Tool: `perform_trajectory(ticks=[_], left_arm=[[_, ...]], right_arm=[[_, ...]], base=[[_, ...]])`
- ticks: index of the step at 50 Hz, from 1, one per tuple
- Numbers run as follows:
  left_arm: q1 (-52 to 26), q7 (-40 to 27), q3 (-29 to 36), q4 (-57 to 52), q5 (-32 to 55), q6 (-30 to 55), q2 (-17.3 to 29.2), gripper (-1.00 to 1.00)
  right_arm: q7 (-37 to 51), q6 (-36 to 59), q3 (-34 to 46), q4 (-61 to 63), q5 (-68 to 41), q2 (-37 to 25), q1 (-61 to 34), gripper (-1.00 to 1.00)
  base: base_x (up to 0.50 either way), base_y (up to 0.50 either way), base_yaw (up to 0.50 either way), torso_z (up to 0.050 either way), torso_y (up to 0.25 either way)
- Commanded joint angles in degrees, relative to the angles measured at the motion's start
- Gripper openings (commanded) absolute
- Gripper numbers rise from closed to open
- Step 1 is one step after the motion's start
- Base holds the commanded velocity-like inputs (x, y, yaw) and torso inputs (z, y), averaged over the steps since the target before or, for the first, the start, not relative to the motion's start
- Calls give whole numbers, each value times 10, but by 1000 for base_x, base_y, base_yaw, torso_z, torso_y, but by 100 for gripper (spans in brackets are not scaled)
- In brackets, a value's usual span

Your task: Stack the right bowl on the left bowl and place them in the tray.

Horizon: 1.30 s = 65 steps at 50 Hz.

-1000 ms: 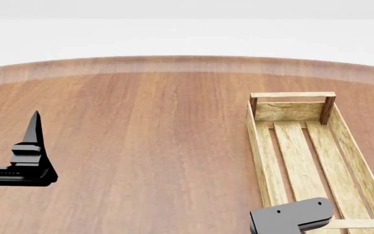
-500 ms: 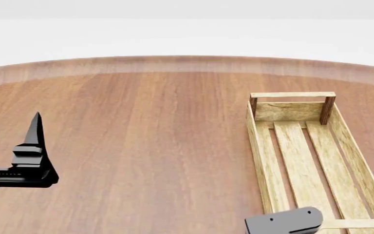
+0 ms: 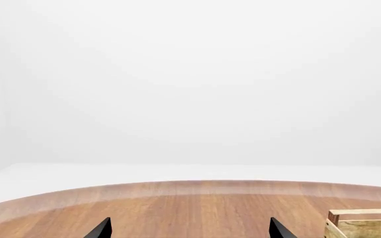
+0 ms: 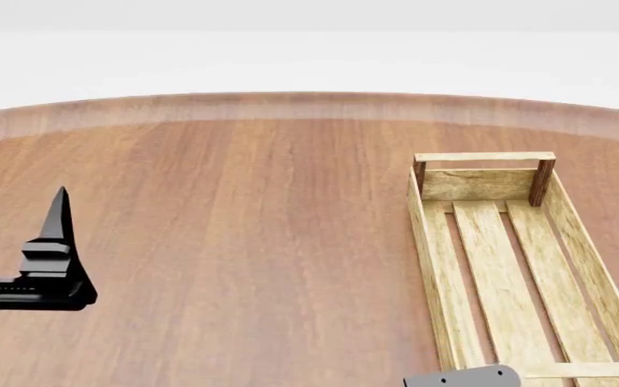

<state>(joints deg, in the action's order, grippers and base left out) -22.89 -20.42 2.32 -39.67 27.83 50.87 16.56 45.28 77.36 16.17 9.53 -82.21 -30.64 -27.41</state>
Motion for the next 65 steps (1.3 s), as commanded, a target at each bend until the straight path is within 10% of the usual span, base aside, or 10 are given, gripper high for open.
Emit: perform_trajectory(ticks=[1, 46, 47, 65], left_arm=[[-2, -2, 1, 1, 3, -1, 2, 100], [8, -8, 6, 8, 8, -18, 10, 100], [9, -9, 6, 7, 8, -18, 10, 100], [8, -13, 8, 5, 13, -18, 13, 100]], right_arm=[[-46, -22, 25, -28, 45, 1, 5, 100], [-169, -104, 109, -138, 146, 17, 30, 100], [-176, -105, 113, -133, 147, 16, 31, -100], [-179, -110, 110, -135, 139, 17, 30, -100]], base=[[0, 0, 0, 0, 0], [0, 0, 0, 0, 0], [0, 0, 0, 0, 0], [0, 0, 0, 0, 0]])
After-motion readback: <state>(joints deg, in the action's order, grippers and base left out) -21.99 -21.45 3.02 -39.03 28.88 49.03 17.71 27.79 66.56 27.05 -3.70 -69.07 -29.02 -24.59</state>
